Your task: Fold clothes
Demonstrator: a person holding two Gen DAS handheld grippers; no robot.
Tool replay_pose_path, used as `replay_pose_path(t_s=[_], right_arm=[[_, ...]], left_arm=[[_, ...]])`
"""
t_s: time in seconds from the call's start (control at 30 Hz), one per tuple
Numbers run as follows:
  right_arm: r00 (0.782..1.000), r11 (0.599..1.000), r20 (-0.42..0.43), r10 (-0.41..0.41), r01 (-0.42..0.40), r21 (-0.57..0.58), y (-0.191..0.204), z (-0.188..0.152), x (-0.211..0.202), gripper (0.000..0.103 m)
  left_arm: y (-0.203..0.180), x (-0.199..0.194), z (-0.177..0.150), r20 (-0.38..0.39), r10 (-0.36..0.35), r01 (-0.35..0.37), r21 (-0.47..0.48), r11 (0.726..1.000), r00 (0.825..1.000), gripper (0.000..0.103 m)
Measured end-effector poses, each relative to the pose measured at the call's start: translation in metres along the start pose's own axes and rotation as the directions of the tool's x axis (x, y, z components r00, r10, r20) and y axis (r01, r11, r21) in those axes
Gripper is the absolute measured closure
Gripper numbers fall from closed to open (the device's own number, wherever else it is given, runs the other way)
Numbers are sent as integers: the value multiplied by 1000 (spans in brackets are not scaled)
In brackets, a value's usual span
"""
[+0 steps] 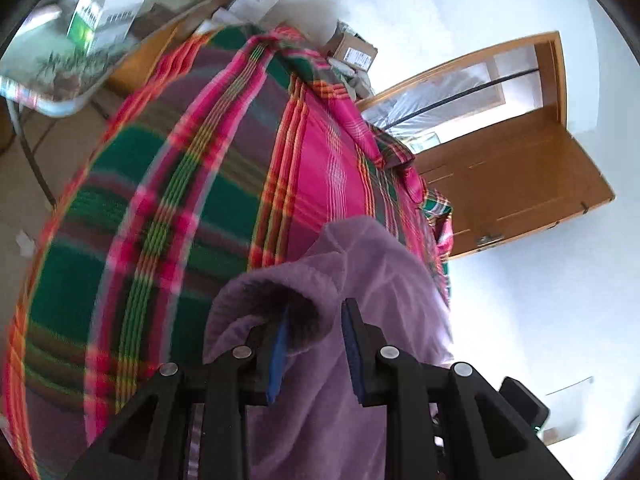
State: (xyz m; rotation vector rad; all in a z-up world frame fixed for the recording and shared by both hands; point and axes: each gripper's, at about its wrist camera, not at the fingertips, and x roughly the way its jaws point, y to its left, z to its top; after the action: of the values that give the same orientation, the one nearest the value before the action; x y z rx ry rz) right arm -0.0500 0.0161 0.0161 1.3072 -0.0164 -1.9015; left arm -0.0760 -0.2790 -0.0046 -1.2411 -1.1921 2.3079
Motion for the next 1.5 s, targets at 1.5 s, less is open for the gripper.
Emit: replay_pose_path(t_s=[1.5], right_arm=[[995, 998, 91, -25, 19, 67, -16, -6, -25, 73]], left_arm=[[29, 0, 54, 36, 123, -121, -56, 991, 992, 90]])
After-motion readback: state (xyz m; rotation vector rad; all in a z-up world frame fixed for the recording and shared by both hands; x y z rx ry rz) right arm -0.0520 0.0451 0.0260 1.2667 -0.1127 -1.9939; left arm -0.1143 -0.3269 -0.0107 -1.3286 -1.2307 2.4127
